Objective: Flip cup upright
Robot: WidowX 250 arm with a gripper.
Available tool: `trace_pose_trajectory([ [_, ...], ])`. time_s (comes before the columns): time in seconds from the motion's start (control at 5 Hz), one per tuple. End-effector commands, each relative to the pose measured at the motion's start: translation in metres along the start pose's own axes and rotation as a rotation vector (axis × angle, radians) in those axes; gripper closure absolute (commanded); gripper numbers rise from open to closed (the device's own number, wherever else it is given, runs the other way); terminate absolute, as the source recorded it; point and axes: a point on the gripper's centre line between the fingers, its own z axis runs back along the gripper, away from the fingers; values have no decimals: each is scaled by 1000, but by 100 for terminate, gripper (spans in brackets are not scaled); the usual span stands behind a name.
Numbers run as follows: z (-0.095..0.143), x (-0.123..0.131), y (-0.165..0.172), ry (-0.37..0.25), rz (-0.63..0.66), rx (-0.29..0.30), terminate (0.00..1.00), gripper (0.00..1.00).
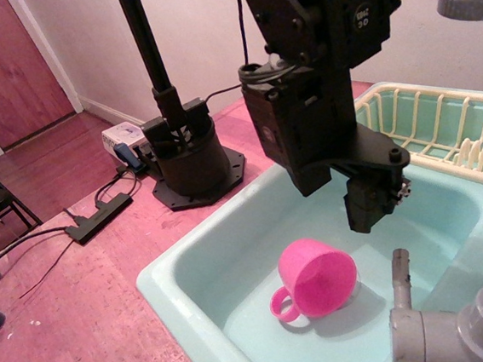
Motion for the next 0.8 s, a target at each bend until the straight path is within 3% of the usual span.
trace_pose_trajectory([
  [0.0,0,0,0,0,0,0,0,0],
  [0.2,-25,5,-10,-30,-51,11,0,0],
  [0.6,-41,30,-26,-92,-123,-8,0,0],
])
